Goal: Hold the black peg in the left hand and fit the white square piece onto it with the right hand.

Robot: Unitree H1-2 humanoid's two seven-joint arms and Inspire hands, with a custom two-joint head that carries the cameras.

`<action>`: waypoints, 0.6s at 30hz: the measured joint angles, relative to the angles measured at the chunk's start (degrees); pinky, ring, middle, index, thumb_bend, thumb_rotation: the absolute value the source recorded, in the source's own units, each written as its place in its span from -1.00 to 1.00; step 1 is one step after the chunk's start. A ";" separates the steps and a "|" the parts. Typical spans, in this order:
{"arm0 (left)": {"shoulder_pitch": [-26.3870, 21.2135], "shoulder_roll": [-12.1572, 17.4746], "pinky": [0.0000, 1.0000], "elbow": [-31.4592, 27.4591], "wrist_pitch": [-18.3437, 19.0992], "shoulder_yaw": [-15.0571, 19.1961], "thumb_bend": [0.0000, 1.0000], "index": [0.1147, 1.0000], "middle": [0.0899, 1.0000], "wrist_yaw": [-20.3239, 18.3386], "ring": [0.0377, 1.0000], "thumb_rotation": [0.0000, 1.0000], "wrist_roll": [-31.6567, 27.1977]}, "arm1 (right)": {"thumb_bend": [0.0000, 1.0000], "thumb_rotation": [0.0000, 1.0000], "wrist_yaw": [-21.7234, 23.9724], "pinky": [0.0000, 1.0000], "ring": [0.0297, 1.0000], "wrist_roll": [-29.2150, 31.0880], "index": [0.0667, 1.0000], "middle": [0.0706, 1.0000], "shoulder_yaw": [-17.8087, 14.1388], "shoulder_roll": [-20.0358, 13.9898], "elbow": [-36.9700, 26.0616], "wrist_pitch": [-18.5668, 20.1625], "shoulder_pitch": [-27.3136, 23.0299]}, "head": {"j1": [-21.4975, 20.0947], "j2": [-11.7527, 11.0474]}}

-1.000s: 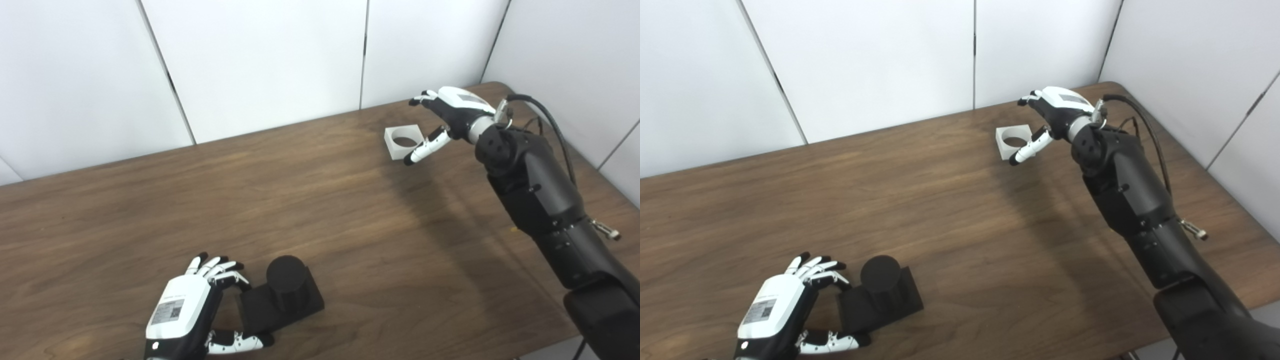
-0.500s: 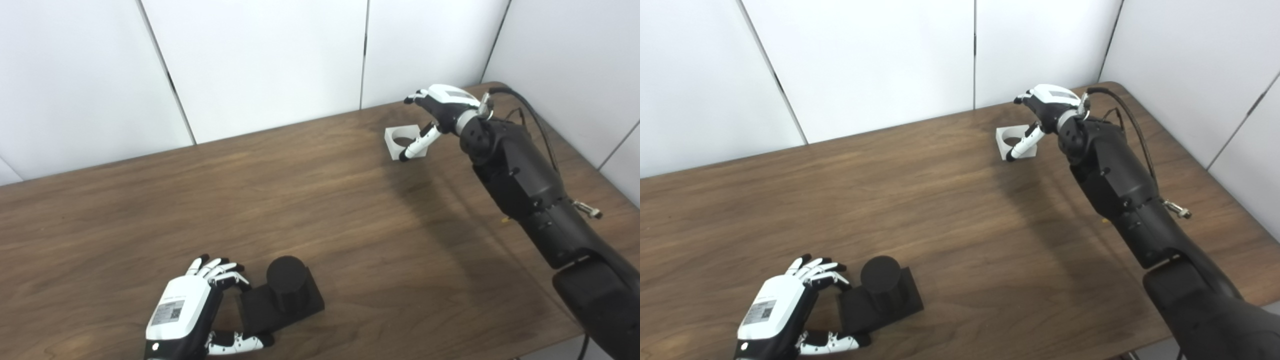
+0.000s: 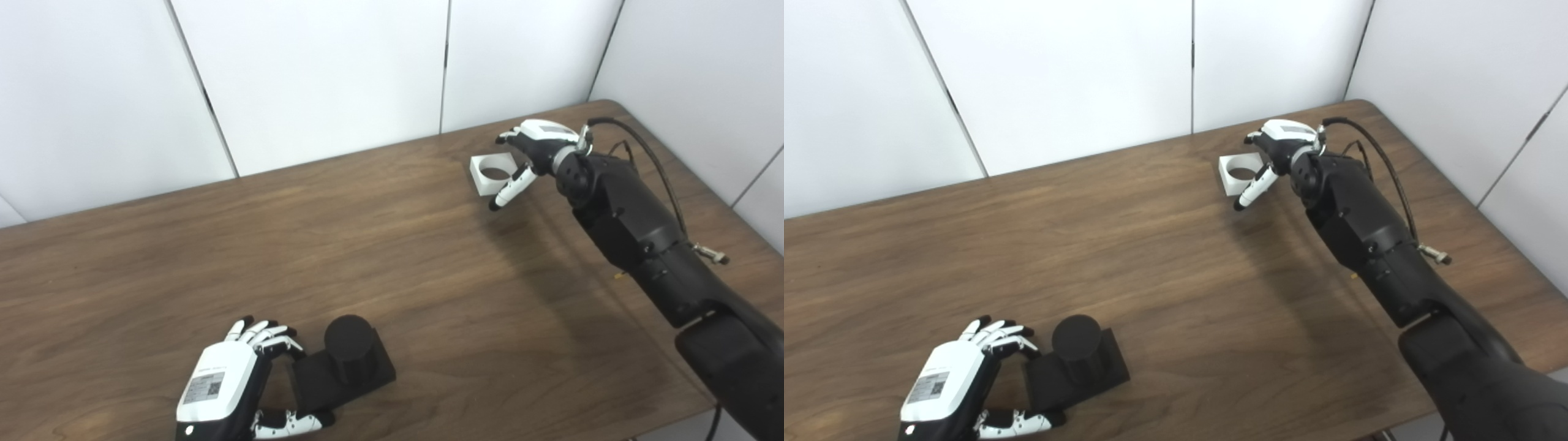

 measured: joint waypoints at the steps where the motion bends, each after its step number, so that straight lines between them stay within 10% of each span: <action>1: 0.02 -0.02 0.92 -0.01 0.02 0.00 0.04 -0.16 0.57 -0.01 0.75 -0.91 0.00 | 0.88 -0.26 0.07 1.00 1.00 -0.10 0.83 1.00 0.15 0.00 0.40 0.00 -0.09 | 0.00 0.00; 18: 0.48 -0.47 0.98 -0.44 0.56 0.17 0.04 -0.16 0.58 -0.47 0.77 -0.91 0.11 | 0.84 -0.22 0.42 1.00 1.00 -1.25 0.78 0.99 3.03 -0.72 2.20 -0.01 -0.35 | 0.35 0.27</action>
